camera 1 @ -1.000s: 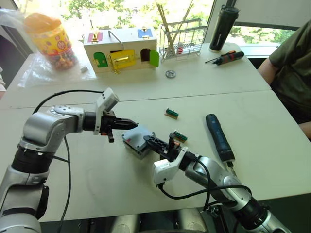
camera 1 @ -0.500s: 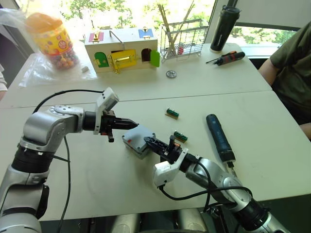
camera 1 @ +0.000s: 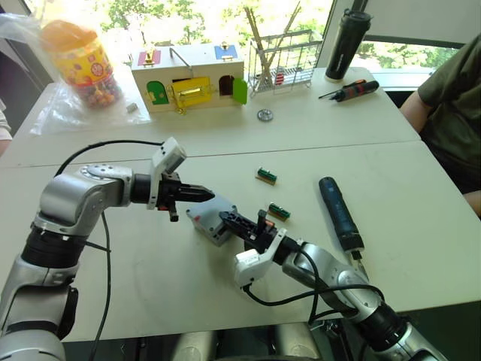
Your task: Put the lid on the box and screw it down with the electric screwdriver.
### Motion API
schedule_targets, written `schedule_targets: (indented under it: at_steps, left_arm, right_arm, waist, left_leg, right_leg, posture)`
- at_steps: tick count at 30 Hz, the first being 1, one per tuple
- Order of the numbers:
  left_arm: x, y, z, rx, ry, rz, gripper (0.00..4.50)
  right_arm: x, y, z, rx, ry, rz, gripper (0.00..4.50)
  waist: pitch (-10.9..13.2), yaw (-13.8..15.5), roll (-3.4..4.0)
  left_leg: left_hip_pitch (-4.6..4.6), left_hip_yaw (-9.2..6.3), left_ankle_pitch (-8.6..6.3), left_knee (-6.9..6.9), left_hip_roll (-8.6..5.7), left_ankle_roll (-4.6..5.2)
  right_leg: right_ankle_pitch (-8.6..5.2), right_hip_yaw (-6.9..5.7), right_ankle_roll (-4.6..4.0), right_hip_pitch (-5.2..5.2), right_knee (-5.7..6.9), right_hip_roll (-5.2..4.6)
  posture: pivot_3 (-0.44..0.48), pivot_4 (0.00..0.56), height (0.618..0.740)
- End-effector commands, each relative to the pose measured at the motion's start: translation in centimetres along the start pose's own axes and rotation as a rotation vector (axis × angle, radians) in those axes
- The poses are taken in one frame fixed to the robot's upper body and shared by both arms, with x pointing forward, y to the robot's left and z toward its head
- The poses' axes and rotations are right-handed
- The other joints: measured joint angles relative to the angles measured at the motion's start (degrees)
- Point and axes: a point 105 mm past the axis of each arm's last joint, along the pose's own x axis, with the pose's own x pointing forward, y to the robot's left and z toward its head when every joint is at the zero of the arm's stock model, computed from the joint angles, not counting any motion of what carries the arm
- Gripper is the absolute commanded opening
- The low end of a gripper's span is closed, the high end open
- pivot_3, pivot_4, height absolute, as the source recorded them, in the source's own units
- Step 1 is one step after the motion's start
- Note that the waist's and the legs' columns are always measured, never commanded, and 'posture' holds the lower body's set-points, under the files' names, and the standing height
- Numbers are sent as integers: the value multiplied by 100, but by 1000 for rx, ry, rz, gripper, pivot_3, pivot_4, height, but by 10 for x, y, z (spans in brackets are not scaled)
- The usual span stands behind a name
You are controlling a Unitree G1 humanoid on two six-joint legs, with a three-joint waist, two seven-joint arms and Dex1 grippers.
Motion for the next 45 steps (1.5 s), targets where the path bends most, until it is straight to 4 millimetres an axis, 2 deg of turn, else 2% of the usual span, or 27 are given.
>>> schedule_targets:
  at_steps: [1, 5, 12, 18, 25, 27, 28, 32, 34, 36, 38, 45]
  left_arm:
    - [-1, -3, 6, 54, 3, -5, 36]
    - [2, -3, -2, 72, 32, -5, 36]
    - [5, -1, -3, 78, 29, -11, 36]
    - [9, -1, -9, 85, 47, -23, 36]
    - [19, 2, -28, 158, 133, -8, 36]
    - [22, 3, -32, 166, 148, -7, 0]
    - [24, 2, -36, 168, 162, -11, 0]
    - [31, -1, -54, 190, 235, -21, 0]
    - [32, 2, -59, 177, 249, 6, 0]
    - [33, 5, -65, 189, 273, 23, 0]
    - [33, 6, -72, 216, 303, 27, 0]
    - [37, 9, -77, 214, 305, 42, 0]
  right_arm:
    - [-5, 14, 5, 10, -11, 49, 134]
    - [-7, 15, 5, 12, -9, 50, 134]
    - [-13, 13, 3, 3, 7, 48, 134]
    - [-17, 21, 5, 6, 4, 76, 134]
    - [-18, 26, 6, 14, 5, 90, 134]
    - [-18, 27, 5, 20, 10, 94, 1169]
    - [-19, 27, 5, 21, 13, 95, 1498]
    - [-23, 25, 1, 22, 30, 93, 3269]
    - [-25, 23, 0, 22, 36, 90, 3269]
    - [-26, 21, 0, 23, 39, 85, 3269]
    - [-28, 18, 1, 26, 37, 76, 3269]
    - [-37, 13, 4, 34, 36, 65, 3269]
  waist:
    - [-1, 1, 1]
    - [-3, 3, 2]
    - [-4, 14, 1]
    - [-6, 22, 1]
    - [-13, 30, 2]
    - [-14, 37, 1]
    - [-18, 38, 1]
    - [-109, 33, 0]
    - [-132, 43, -6]
    - [-146, 44, 0]
    - [-152, 45, 6]
    - [-167, 125, 20]
  left_leg:
    - [1, 0, 0, 0, 0, 0]
    - [5, 0, 0, -1, 0, 0]
    - [7, 0, 0, -2, 0, 0]
    - [8, 0, 0, -2, -1, 0]
    - [21, -2, 0, -4, -2, 0]
    - [58, -2, -1, -15, -2, 2]
    - [70, -5, -2, -19, -2, 4]
    - [83, -5, -4, -26, -2, 6]
    - [128, -6, -5, -51, -2, 7]
    - [192, -9, -8, -91, 2, 13]
    - [229, -9, -26, -98, 2, 44]
    - [259, -12, -35, -101, 0, 57]
  right_leg:
    - [0, 0, 0, 1, 0, 0]
    - [0, 0, 0, 4, 0, 0]
    - [0, 1, 0, 6, 0, 0]
    - [0, 2, 0, 10, -3, 0]
    - [0, 2, 0, 23, -6, 0]
    - [-1, 2, -1, 63, -19, 0]
    - [-1, 1, -1, 78, -25, 0]
    - [-1, 2, -2, 89, -27, 0]
    - [-2, 6, -2, 105, -37, 0]
    - [-8, 7, 4, 188, -121, 6]
    - [-9, 8, 4, 219, -123, 6]
    - [-15, 10, 5, 257, -135, 4]
  posture:
    - [0, 150, 740]
    - [0, 150, 740]
    - [0, 150, 740]
    - [0, 150, 740]
    - [0, 150, 740]
    - [0, 150, 740]
    - [0, 150, 740]
    - [0, 150, 740]
    - [0, 150, 740]
    - [0, 150, 740]
    - [0, 150, 740]
    - [0, 150, 740]
